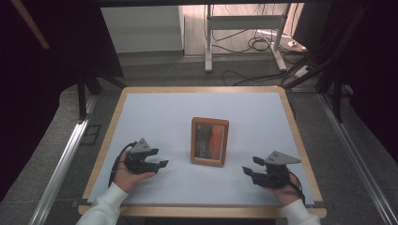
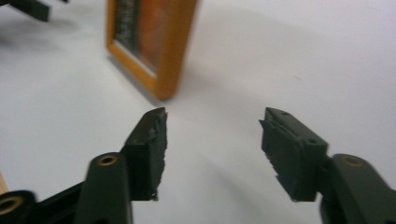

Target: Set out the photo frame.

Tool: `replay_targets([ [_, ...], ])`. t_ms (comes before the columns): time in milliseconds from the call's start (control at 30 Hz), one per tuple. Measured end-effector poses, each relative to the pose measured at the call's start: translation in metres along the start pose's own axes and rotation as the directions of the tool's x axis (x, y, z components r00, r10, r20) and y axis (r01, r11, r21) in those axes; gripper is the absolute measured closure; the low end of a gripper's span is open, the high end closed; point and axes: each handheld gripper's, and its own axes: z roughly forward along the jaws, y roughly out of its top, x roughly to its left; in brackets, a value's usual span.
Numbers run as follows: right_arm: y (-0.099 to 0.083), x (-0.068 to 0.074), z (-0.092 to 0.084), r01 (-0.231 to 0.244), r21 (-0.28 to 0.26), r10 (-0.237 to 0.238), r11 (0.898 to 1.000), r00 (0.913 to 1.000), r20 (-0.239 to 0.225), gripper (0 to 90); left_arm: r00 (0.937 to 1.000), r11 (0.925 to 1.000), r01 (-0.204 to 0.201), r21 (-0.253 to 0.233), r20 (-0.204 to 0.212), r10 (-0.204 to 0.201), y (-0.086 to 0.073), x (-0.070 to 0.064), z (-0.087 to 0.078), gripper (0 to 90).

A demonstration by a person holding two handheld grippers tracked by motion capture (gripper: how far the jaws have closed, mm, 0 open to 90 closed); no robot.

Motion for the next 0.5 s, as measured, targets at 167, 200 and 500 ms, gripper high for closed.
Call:
replay_targets([
  [167,-0.01,-0.017,-0.014,-0.071,-0.009,0.072,0.997,0.9966,0.041,35.7,1.0,1.0,0.006,-0.006,-0.002,-0.006,-0.002,-0.001,-0.003,32.6],
  [200,-0.011,-0.019,-0.014,-0.08,-0.011,0.081,0.997,0.9958,0.042,35.5,1.0,0.9999,0.009,-0.005,-0.001,-0.009,-0.002,-0.001,-0.003,32.4],
  [500,-0.01,-0.018,-0.01,-0.062,0.001,0.062,0.998,0.9969,0.049,31.5,0.9994,0.9994,0.033,-0.01,-0.003,-0.033,-0.002,0.0,-0.003,31.1],
])
